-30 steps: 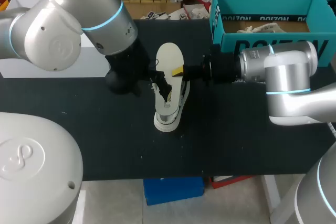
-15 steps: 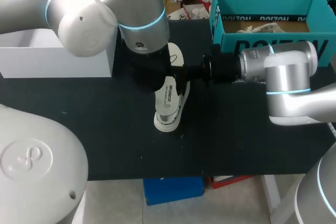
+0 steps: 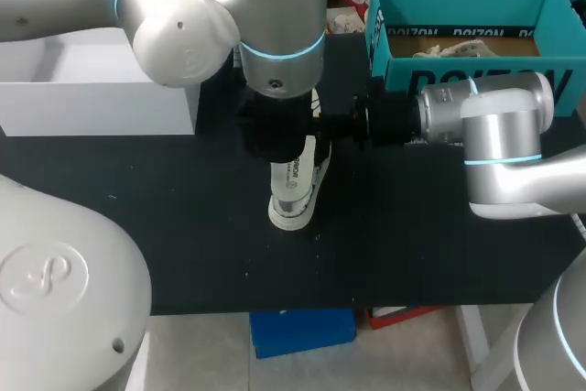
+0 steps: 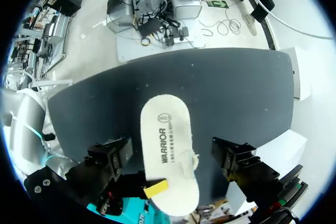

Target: Take the shoe out of the shoebox, open the shoe tongue, remove and reinsert the insole, then place the shoe into the shoebox

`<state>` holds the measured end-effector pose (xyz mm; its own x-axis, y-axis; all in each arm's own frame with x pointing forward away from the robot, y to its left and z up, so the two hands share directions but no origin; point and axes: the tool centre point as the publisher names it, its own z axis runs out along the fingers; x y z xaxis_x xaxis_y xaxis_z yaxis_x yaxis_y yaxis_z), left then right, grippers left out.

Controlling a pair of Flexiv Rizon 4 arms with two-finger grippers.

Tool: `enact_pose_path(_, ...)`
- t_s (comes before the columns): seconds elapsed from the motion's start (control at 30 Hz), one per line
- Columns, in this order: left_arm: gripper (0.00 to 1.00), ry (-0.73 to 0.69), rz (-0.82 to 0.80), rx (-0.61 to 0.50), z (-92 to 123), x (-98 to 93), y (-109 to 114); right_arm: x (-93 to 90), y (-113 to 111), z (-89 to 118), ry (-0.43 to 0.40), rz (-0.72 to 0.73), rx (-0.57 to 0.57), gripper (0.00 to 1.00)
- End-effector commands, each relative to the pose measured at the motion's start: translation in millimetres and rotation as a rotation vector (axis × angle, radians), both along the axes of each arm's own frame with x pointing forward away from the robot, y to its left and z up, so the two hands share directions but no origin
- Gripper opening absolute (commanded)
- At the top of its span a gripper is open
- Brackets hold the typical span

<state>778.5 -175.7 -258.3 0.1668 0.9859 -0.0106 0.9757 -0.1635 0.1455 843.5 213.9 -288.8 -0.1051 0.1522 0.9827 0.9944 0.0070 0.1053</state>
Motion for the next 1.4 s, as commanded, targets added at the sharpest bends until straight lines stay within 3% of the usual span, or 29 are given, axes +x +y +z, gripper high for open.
enact_pose_path(0.03,1.00,0.002,-0.002,-0.017,-5,3.3,0,-0.9,0,1,0.001,-0.002,-0.004,0.00)
enact_pose_path(0.4,1.00,0.011,-0.007,-0.018,1,26.4,-8,-0.9,0,1,0.001,-0.002,-0.004,0.00)
enact_pose_path(1.4,1.00,0.001,-0.001,-0.007,18,134.8,-11,-0.9,0,1,0.001,-0.002,-0.004,0.00)
